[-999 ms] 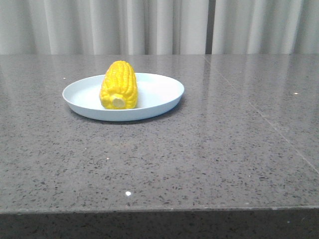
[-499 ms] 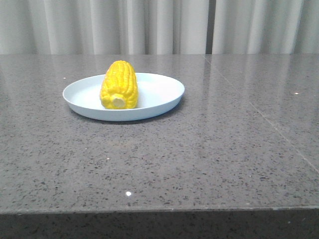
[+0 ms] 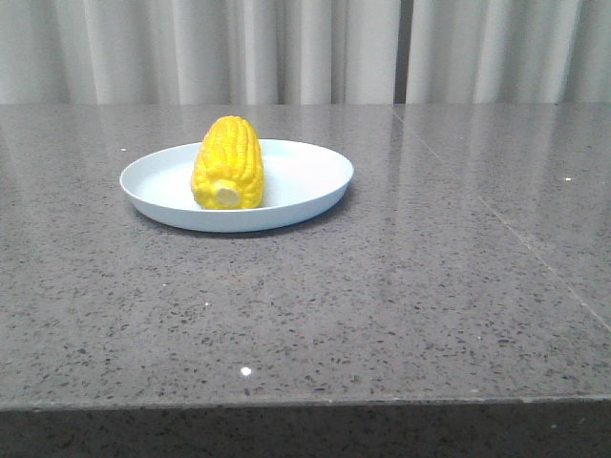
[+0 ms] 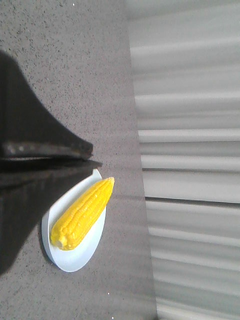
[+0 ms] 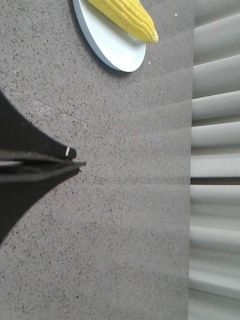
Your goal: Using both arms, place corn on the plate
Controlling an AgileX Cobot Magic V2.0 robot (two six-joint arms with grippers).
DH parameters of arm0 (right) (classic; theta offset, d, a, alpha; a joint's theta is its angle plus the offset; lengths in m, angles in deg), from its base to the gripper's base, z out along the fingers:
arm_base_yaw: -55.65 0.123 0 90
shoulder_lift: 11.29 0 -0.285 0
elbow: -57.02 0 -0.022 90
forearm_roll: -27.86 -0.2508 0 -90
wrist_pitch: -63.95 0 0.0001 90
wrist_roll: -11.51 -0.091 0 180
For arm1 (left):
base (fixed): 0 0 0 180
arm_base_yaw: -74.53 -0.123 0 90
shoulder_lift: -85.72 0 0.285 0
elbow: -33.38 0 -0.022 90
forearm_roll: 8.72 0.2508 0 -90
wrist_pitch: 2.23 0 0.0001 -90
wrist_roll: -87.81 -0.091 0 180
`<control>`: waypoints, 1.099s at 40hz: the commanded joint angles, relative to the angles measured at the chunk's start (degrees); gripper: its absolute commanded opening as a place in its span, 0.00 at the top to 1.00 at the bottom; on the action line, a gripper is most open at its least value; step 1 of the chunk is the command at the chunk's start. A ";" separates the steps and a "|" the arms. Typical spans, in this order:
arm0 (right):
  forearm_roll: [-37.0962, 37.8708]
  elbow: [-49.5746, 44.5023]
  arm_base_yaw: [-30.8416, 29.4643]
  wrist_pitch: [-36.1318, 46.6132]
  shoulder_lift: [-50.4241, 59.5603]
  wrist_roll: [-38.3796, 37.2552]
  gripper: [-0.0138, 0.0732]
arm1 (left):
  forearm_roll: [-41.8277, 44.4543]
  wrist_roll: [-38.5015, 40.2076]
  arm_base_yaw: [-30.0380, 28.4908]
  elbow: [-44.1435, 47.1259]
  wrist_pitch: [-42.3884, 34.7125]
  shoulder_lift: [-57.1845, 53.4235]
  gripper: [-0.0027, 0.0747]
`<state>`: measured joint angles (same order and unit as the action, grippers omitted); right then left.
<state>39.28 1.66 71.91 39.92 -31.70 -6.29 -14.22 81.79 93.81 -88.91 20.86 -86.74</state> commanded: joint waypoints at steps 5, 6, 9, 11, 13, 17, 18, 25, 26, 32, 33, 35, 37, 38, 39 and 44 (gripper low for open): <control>1.11 1.45 -0.26 4.77 -0.46 0.68 0.91 | 0.18 0.59 -0.23 0.03 -7.25 -1.32 0.99; 1.11 1.45 -0.26 4.77 -0.46 0.68 0.91 | 0.44 0.59 -0.52 0.42 -7.88 -1.32 0.99; 1.11 1.45 -0.26 4.77 -0.46 0.68 0.91 | 0.43 0.59 -2.50 2.85 -9.68 -1.32 0.99; 1.11 1.45 -0.26 4.77 -0.46 0.68 0.91 | 0.43 0.59 -4.04 4.62 -10.72 -1.32 0.99; 1.11 1.45 -0.26 4.77 -0.46 0.68 0.91 | 0.43 0.59 -5.75 6.61 -11.96 -1.32 0.99; 1.11 1.45 -0.26 4.77 -0.46 0.68 0.91 | 0.43 0.59 -9.59 11.08 -15.05 -1.32 0.99; 1.11 1.45 -0.26 4.77 -0.46 0.68 0.91 | 0.43 0.59 -10.55 12.24 -15.90 -1.32 0.99; 1.11 1.45 -0.26 4.77 -0.46 0.68 0.91 | 0.43 0.59 -16.28 18.05 -17.98 -1.32 0.99; 1.11 1.45 -0.26 4.77 -0.46 0.68 0.91 | 0.43 0.59 -17.03 18.69 -17.98 -1.32 0.99; 1.11 1.45 -0.26 4.77 -0.46 0.68 0.91 | 0.43 0.59 -20.59 19.99 -17.55 -1.32 0.99; 1.11 1.45 -0.26 4.77 -0.46 0.68 0.91 | 0.43 0.59 -21.06 19.99 -17.85 -1.32 0.99; 1.11 1.45 -0.26 4.77 -0.46 0.68 0.91 | 0.43 0.59 -21.63 19.99 -18.28 -1.32 0.99; 1.11 1.45 -0.26 4.77 -0.46 0.68 0.91 | 0.43 0.59 -21.73 19.99 -18.70 -1.32 0.99; 1.11 1.45 -0.26 4.77 -0.46 0.68 0.91 | 0.43 0.59 -21.73 19.99 -18.92 -1.32 0.99; 1.11 1.45 -0.26 4.77 -0.46 0.68 0.91 | 0.43 0.59 -21.73 19.99 -19.06 -1.32 0.99; 1.11 1.45 -0.26 4.77 -0.46 0.68 0.91 | 0.43 0.59 -21.60 19.99 -19.06 -1.32 0.99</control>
<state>39.37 1.66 71.91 40.03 -31.70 -6.29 -13.62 81.79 72.17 -69.11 7.02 -86.74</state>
